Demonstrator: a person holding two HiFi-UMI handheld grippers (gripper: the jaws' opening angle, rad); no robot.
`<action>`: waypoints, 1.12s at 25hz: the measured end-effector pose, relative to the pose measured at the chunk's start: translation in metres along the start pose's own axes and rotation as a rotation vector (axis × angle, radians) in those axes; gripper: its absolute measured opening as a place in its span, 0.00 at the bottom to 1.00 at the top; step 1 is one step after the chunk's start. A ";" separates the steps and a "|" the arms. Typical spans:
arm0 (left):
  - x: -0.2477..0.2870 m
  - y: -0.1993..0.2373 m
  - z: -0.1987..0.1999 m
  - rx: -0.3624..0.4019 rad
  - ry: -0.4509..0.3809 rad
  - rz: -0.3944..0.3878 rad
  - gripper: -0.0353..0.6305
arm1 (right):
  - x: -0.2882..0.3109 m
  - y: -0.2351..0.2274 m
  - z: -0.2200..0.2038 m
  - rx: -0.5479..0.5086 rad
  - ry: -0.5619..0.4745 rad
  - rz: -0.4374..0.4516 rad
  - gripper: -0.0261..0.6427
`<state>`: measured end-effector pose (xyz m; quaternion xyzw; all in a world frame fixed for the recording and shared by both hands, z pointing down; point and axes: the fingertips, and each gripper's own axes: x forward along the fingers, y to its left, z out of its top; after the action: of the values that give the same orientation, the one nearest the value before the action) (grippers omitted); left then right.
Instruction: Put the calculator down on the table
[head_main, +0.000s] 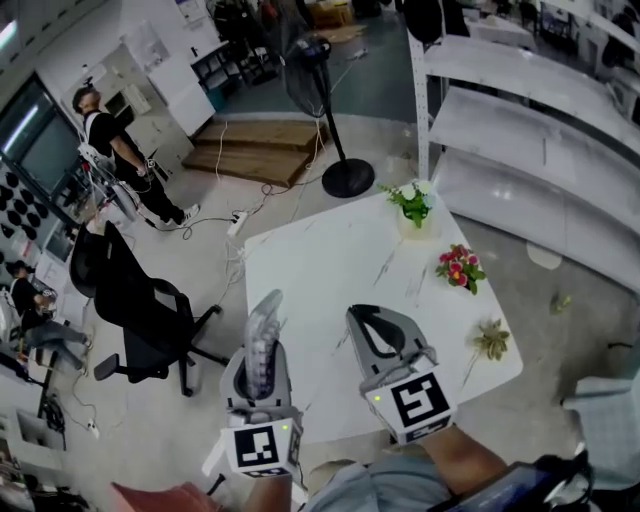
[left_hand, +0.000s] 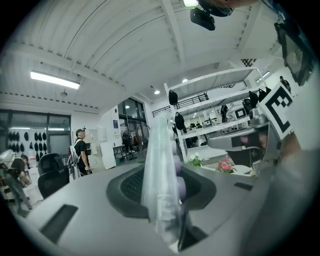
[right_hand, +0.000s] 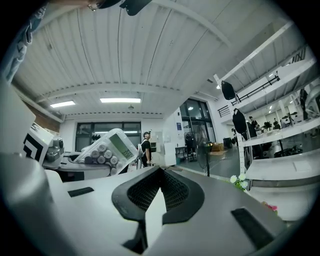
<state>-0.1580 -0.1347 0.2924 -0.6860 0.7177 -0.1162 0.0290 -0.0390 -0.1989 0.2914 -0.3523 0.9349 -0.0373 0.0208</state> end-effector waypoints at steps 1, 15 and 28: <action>0.005 0.000 0.005 0.006 -0.006 0.002 0.25 | 0.004 -0.004 0.003 0.000 -0.008 0.003 0.07; 0.049 0.004 -0.009 0.018 -0.014 -0.015 0.25 | 0.038 -0.028 0.008 -0.025 -0.015 0.003 0.06; 0.079 -0.013 -0.107 -0.050 0.173 -0.114 0.25 | 0.055 -0.041 -0.050 0.000 0.128 -0.048 0.07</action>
<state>-0.1716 -0.1993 0.4086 -0.7137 0.6799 -0.1585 -0.0567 -0.0562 -0.2633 0.3441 -0.3713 0.9257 -0.0602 -0.0402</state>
